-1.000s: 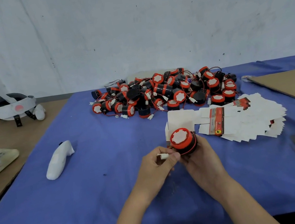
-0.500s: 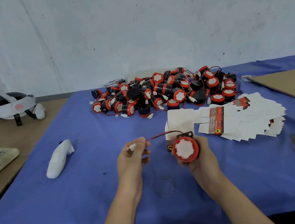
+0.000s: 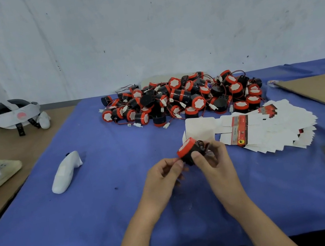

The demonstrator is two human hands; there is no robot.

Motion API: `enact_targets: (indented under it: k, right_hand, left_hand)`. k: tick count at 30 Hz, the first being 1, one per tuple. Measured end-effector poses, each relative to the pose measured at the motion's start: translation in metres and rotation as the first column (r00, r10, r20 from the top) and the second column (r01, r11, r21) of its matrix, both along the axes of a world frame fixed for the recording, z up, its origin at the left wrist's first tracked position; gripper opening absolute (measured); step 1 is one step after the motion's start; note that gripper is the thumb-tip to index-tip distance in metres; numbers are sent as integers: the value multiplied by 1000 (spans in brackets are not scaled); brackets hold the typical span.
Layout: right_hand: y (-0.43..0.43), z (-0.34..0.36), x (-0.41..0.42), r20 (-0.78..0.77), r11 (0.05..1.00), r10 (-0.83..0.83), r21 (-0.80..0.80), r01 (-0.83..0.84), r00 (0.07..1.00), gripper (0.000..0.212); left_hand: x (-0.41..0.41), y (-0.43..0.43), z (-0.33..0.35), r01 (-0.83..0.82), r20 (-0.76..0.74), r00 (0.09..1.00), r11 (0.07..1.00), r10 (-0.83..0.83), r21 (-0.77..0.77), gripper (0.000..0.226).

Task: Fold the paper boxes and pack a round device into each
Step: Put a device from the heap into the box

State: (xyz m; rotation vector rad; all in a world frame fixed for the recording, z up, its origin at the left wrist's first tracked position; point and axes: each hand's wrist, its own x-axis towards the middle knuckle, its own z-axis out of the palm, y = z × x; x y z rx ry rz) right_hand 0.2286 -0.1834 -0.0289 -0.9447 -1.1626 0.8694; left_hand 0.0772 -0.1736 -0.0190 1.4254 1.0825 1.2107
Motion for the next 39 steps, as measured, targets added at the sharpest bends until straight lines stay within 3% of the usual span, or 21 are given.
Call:
enact_targets:
  k: [3,6,9,14,17,20,23,25,28,33,39]
  right_hand:
    - [0,-1,-4,45,999,-10,36,9,999,38]
    - [0,-4,-5,184,999,-34,37,28,982,48]
    - [0,-5,-5,297,998,-54,51,41,953,47]
    - [-5,-3,-8,348,997,-59,68,37,936,52]
    - [-7,-2,-9,422,992,-69,122,19,904,53]
    - [-11,1,-10,487,989,-60,145,-13,872,51]
    - [-15,6,-9,489,975,-150,219,45,859,55]
    - [-9,9,-1,370,936,-307,284,208,877,52]
    - [7,12,16,230,930,-359,176,324,905,55]
    - [24,-3,28,330,989,-87,-86,122,940,90]
    - [35,-12,34,457,979,-31,-164,119,889,93]
  left_hand:
    - [-3,-1,2,-10,45,999,999,11,-31,15]
    - [-2,-1,1,-11,53,999,998,14,-55,22]
    - [-1,0,1,-15,139,990,996,26,-85,33]
    - [-2,2,1,54,301,954,990,-13,-127,54]
    - [-5,3,2,182,505,862,959,-49,-219,51]
    - [-9,2,4,255,566,822,933,-69,-255,36]
    - [-8,-1,7,196,540,842,940,-16,-277,35]
    - [-6,-1,8,161,529,849,942,20,-294,37]
    - [-7,0,6,153,522,852,942,27,-299,32]
    - [-10,2,2,164,549,835,944,22,-286,25]
    - [-9,2,-2,132,482,876,956,12,-264,45]
